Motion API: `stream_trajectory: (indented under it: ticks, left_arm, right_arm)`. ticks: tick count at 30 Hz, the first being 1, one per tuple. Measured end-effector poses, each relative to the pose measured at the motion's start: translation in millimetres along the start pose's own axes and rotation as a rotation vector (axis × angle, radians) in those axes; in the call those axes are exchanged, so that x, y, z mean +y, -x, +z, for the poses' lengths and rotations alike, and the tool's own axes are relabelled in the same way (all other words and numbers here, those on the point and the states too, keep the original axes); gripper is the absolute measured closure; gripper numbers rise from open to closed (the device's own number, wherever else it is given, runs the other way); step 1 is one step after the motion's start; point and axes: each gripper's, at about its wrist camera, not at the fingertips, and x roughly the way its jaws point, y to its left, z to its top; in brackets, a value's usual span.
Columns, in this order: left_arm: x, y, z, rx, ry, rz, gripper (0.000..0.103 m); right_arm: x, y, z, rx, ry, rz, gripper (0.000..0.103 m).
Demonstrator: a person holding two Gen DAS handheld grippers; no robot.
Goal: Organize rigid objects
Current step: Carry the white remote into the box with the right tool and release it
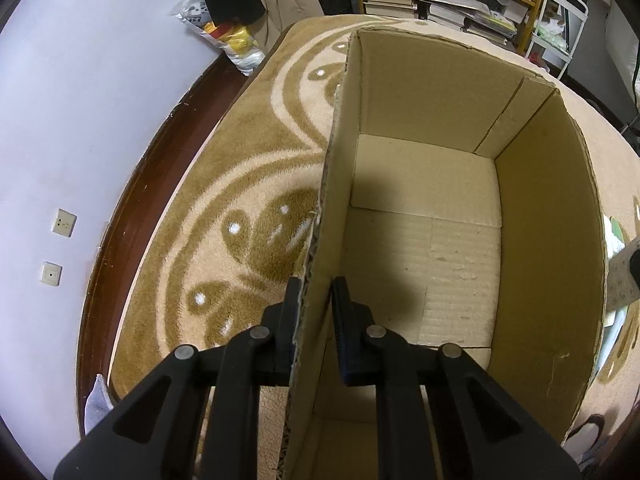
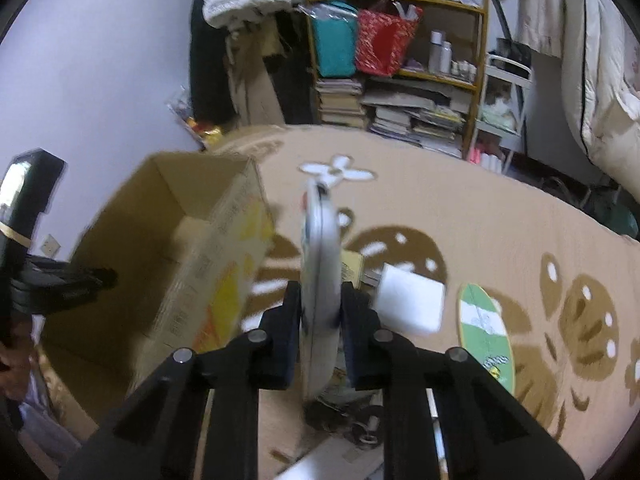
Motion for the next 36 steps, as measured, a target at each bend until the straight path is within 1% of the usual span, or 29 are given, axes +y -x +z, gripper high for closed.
stream_trajectory:
  ticks: [3,4,7,11,12,13,14,18,20,22,25,28,32,36]
  left_arm:
    - [0.3,0.2,0.2,0.002,0.003,-0.001,0.089]
    - [0.4,0.0,0.2,0.002,0.002,-0.001,0.089]
    - [0.3,0.1,0.2,0.001,-0.002,0.003,0.089]
    - [0.3,-0.5,0.2,0.001,-0.004,0.009,0.089]
    - [0.4,-0.7,0.3,0.002,-0.004,0.011,0.089]
    - [0.2,-0.8,0.0,0.002,-0.004,0.011,0.088]
    - [0.0,-0.9,0.0,0.002,-0.005,0.013,0.088]
    - [-2.1,-1.1,-0.4,0.001,-0.011,0.022,0.088]
    - [-2.7,-1.1,-0.2,0.001,-0.015,0.027,0.088]
    - [-3.1,-1.0,-0.8,0.0,-0.018,0.031,0.087]
    - [-4.3,-0.8,-1.0,-0.002,-0.025,0.038,0.087]
    - [-6.3,-1.3,-0.9,-0.001,-0.031,0.046,0.087]
    - [-7.6,-1.2,-0.9,0.0,-0.031,0.048,0.086]
    - [-9.2,-1.7,-1.2,0.002,-0.039,0.058,0.086]
  right_arm:
    - [13.2,5.4,3.1,-0.039,0.033,-0.01,0.084]
    - [14.7,6.7,4.6,-0.041,0.025,-0.007,0.084]
    - [14.7,13.9,14.5,-0.052,-0.004,0.024,0.084]
    - [23.9,39.4,32.7,-0.119,0.008,0.056,0.084]
    - [30.3,52.5,46.4,-0.158,0.006,0.085,0.084]
    - [30.3,52.5,46.4,-0.158,0.006,0.085,0.084]
    - [37.9,63.2,58.2,-0.194,0.004,0.118,0.084]
    - [52.0,68.9,70.7,-0.22,0.007,0.166,0.084]
    - [64.6,63.7,71.8,-0.205,0.005,0.203,0.084]
    - [69.9,55.3,68.2,-0.181,0.004,0.218,0.084]
    - [74.2,37.0,60.0,-0.121,-0.011,0.257,0.084]
    - [77.8,12.8,49.3,-0.03,-0.031,0.29,0.083]
    - [77.7,-9.6,36.2,0.043,-0.027,0.291,0.083]
    - [72.4,-20.5,25.1,0.073,-0.043,0.286,0.083]
